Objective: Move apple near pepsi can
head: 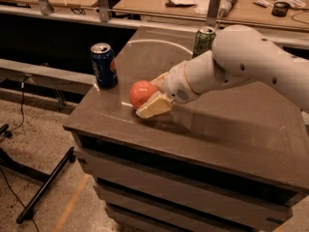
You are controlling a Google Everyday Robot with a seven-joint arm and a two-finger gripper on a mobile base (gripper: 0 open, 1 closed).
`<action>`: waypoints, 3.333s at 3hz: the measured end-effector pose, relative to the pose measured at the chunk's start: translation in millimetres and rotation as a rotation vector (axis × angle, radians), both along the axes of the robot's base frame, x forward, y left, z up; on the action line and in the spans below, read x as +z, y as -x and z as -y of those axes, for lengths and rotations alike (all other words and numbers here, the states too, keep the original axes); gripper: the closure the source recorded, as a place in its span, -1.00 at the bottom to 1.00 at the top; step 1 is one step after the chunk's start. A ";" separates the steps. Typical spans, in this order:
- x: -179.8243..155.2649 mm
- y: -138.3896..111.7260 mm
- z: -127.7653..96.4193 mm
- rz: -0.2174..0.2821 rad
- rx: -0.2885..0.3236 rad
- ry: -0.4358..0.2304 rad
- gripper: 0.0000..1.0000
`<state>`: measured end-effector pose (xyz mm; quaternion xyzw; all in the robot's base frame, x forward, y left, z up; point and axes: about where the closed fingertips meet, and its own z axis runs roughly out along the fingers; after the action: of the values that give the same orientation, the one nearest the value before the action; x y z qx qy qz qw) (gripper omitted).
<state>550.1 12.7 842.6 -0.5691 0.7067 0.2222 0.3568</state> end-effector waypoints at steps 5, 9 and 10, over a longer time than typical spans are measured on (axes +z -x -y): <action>17.1 -7.9 -9.3 0.027 0.018 0.021 1.00; 16.8 -71.7 -11.0 0.101 -0.048 0.007 1.00; 12.4 -86.8 -11.6 0.114 -0.063 -0.015 1.00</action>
Offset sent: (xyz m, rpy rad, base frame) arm -0.0005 0.0012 0.0001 -0.0004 -0.0001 0.0024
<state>636.9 24.3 855.1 -0.5555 0.7012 0.1834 0.4075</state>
